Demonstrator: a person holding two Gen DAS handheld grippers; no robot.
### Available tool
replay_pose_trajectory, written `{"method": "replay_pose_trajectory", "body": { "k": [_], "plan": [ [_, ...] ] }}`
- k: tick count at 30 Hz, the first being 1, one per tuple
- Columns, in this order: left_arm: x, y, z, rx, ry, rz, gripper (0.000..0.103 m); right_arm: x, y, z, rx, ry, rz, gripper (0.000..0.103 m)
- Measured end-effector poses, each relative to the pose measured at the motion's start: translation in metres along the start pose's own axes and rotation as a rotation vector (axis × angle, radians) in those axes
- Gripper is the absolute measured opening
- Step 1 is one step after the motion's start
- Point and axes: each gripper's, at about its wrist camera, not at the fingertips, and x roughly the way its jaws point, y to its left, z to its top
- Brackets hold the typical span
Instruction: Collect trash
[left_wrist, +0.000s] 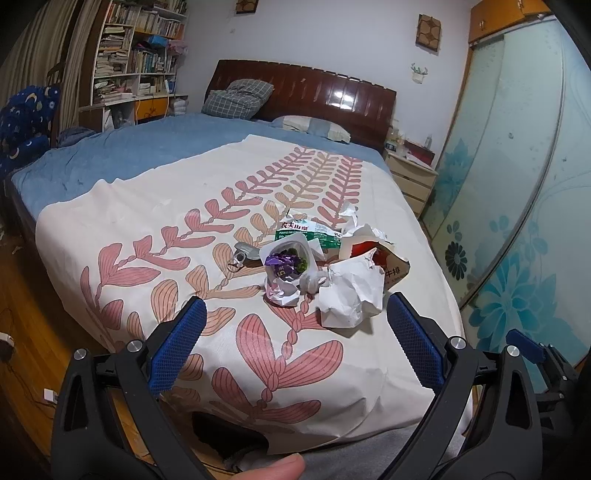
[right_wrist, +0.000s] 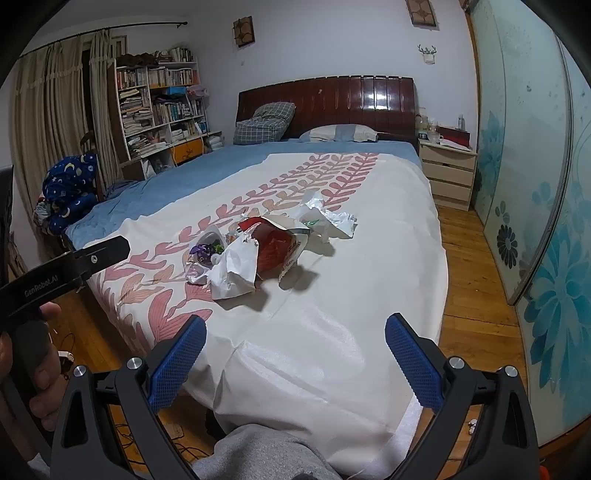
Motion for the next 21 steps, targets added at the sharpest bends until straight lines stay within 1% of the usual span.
{"method": "replay_pose_trajectory", "body": {
  "k": [13, 16, 17, 18, 21],
  "plan": [
    [0.0, -0.002, 0.0, 0.006, 0.001, 0.003, 0.097, 0.003, 0.0, 0.0, -0.003, 0.01, 0.0, 0.096],
    [0.0, 0.001, -0.001, -0.006, 0.007, 0.017, 0.097, 0.006, 0.001, 0.001, -0.001, 0.019, 0.034, 0.093],
    [0.001, 0.002, -0.001, -0.013, 0.013, 0.024, 0.097, 0.009, 0.001, 0.002, 0.0, 0.026, 0.05, 0.089],
    [0.001, 0.004, -0.002, -0.016, 0.015, 0.027, 0.097, 0.014, 0.002, 0.003, 0.003, 0.038, 0.064, 0.086],
    [0.002, 0.009, -0.002, -0.023, 0.021, 0.04, 0.097, 0.034, 0.005, 0.008, 0.04, 0.098, 0.115, 0.084]
  ]
}}
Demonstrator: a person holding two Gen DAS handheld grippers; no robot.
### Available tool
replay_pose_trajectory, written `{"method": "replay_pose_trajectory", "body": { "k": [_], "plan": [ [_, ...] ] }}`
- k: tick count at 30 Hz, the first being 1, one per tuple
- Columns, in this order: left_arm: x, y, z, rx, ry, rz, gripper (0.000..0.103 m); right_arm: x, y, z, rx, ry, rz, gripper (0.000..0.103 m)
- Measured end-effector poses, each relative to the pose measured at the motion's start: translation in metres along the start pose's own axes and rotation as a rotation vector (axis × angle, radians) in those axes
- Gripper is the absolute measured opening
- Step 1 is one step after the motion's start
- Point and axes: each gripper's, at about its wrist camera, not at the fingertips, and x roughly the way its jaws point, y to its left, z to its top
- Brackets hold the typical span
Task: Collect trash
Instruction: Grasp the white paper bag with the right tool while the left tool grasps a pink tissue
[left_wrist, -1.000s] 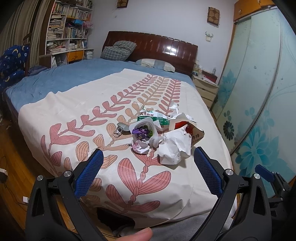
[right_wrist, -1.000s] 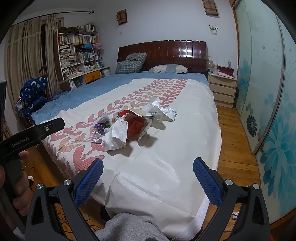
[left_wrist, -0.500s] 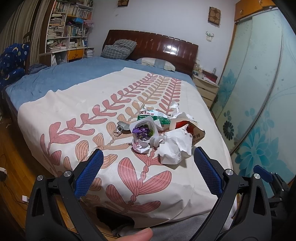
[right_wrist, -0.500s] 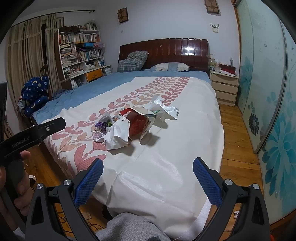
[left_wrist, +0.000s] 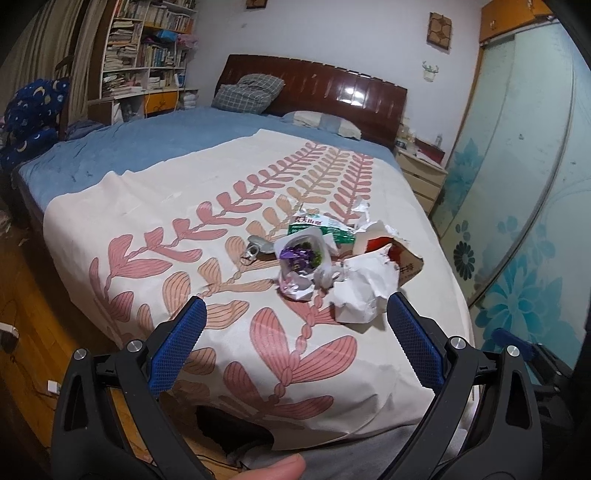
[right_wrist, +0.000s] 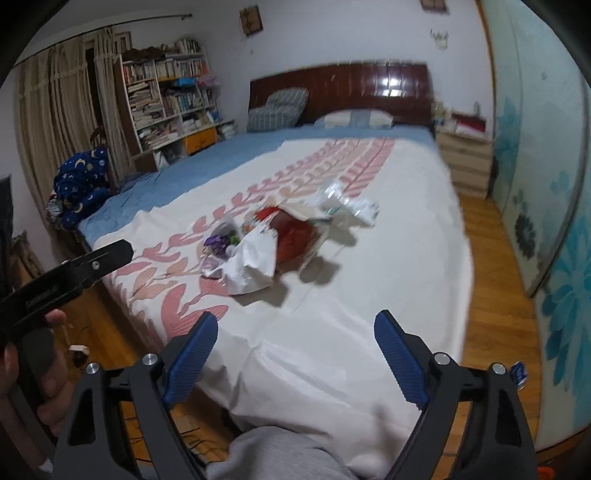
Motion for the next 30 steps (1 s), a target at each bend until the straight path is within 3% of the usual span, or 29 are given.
{"method": "replay_pose_trajectory", "body": {
  "k": [6, 12, 13, 15, 20, 23, 30],
  "plan": [
    [0.009, 0.015, 0.001, -0.046, 0.022, 0.007, 0.097, 0.054, 0.008, 0.021, 0.107, 0.087, 0.089, 0.084],
    [0.025, 0.023, 0.007, -0.069, 0.053, 0.005, 0.097, 0.132, 0.013, 0.038, 0.225, 0.188, 0.073, 0.083],
    [0.029, 0.023, 0.008, -0.069, 0.06, 0.004, 0.097, 0.144, 0.016, 0.04, 0.231, 0.196, 0.068, 0.081],
    [0.037, 0.023, 0.01, -0.067, 0.074, 0.001, 0.097, 0.155, 0.018, 0.04, 0.236, 0.207, 0.087, 0.054],
    [0.065, 0.022, 0.013, -0.058, 0.133, -0.003, 0.097, 0.143, 0.019, 0.036, 0.235, 0.196, 0.173, 0.045],
    [0.083, 0.018, 0.012, -0.049, 0.172, -0.012, 0.097, 0.12, 0.008, 0.032, 0.252, 0.178, 0.231, 0.044],
    [0.128, -0.004, 0.01, -0.024, 0.289, -0.027, 0.097, 0.084, -0.013, 0.023, 0.265, 0.161, 0.259, 0.044]
  ]
}}
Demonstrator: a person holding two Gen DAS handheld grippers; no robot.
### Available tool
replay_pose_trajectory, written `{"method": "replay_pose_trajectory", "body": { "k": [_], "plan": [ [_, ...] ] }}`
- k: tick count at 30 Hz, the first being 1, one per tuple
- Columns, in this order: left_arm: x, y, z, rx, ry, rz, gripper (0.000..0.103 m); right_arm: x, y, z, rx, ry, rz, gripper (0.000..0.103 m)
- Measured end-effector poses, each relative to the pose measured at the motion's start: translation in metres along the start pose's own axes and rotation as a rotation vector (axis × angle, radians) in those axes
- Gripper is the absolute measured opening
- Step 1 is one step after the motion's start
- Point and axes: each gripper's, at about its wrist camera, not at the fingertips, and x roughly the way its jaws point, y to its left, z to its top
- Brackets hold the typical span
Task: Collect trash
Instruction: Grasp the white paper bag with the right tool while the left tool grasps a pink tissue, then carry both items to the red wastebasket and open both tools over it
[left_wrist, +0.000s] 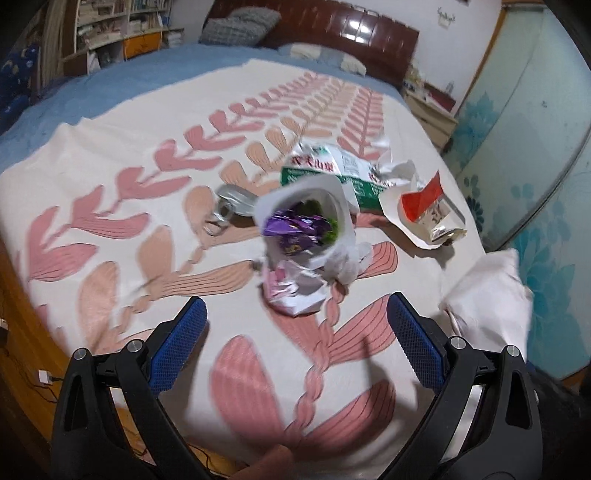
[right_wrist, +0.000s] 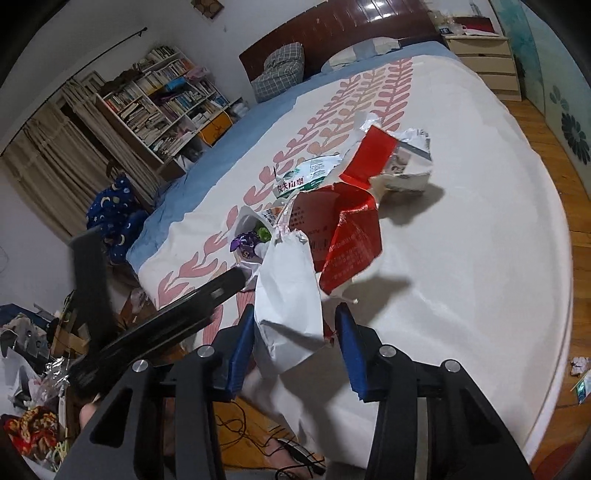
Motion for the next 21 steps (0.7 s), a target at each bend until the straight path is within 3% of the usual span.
{"method": "replay_pose_trajectory", "body": {
  "k": [3, 9, 11, 13, 15, 21],
  "plan": [
    [0.012, 0.006, 0.003, -0.084, 0.026, -0.006, 0.097, -0.002, -0.002, -0.002, 0.0, 0.004, 0.011, 0.044],
    [0.02, 0.009, 0.004, -0.112, 0.006, 0.027, 0.096, -0.004, -0.012, -0.003, 0.009, 0.01, 0.021, 0.044],
    [0.02, 0.012, 0.004, -0.128, -0.003, 0.037, 0.088, -0.004, -0.014, -0.006, 0.011, 0.012, 0.022, 0.044],
    [0.02, 0.015, 0.004, -0.138, -0.002, 0.05, 0.058, -0.004, -0.016, -0.006, 0.017, 0.013, 0.024, 0.044],
    [0.022, 0.021, 0.004, -0.161, 0.003, 0.049, 0.042, -0.002, -0.017, -0.005, 0.019, 0.019, 0.025, 0.044],
    [0.019, 0.026, 0.004, -0.171, 0.0, 0.023, 0.033, -0.001, -0.016, -0.006, 0.007, 0.021, 0.021, 0.044]
  ]
}}
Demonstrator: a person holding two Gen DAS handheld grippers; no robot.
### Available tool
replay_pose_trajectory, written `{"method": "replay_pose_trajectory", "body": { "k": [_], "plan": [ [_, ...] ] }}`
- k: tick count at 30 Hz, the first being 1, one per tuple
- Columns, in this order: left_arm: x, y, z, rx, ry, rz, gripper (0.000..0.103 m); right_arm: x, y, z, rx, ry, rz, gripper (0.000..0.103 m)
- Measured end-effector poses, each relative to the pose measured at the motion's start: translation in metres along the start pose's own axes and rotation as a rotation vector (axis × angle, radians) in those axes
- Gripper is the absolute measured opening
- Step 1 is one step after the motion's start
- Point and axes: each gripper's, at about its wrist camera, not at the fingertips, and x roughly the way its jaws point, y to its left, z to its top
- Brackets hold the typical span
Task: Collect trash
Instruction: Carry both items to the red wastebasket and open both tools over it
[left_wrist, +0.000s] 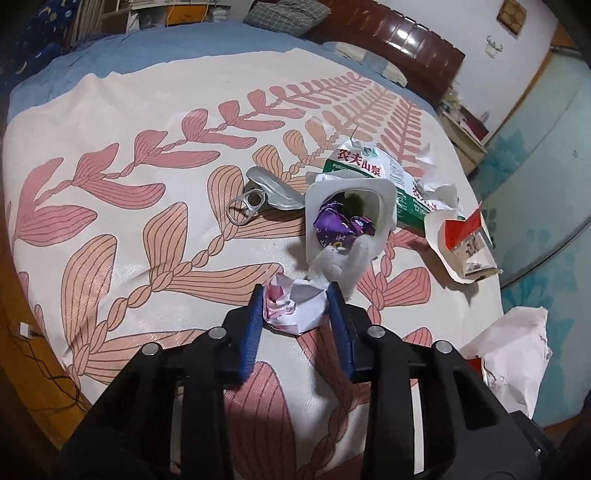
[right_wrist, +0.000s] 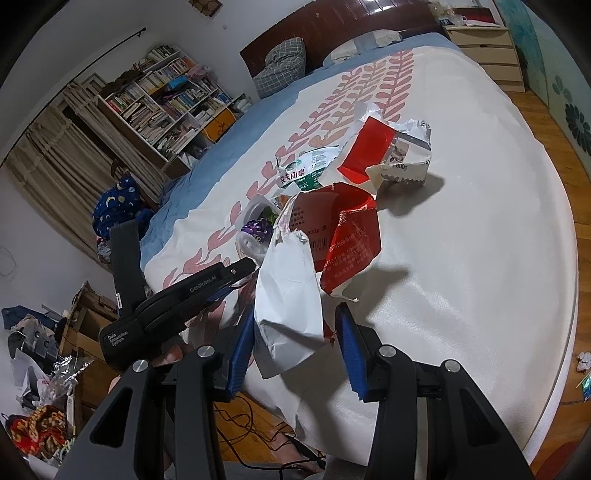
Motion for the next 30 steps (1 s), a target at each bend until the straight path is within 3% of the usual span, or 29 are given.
{"method": "replay_pose_trajectory", "body": {
  "k": [8, 13, 16, 21, 25, 30],
  "plan": [
    [-0.022, 0.001, -0.006, -0.021, -0.036, -0.035, 0.025, -0.003, -0.003, 0.001, -0.003, -0.018, -0.002, 0.044],
    [-0.065, -0.008, -0.015, 0.04, -0.109, -0.038, 0.023, -0.029, 0.005, 0.003, -0.059, -0.069, -0.014, 0.044],
    [-0.111, -0.024, -0.022, 0.087, -0.192, -0.05, 0.023, -0.074, -0.001, 0.009, -0.062, -0.122, -0.005, 0.044],
    [-0.185, -0.086, -0.037, 0.183, -0.29, -0.17, 0.023, -0.193, -0.024, 0.016, -0.097, -0.255, -0.044, 0.044],
    [-0.216, -0.144, -0.059, 0.256, -0.292, -0.272, 0.023, -0.302, -0.071, 0.003, -0.108, -0.358, -0.173, 0.044],
    [-0.22, -0.232, -0.095, 0.368, -0.204, -0.435, 0.023, -0.395, -0.156, -0.035, -0.034, -0.37, -0.399, 0.044]
  ]
}}
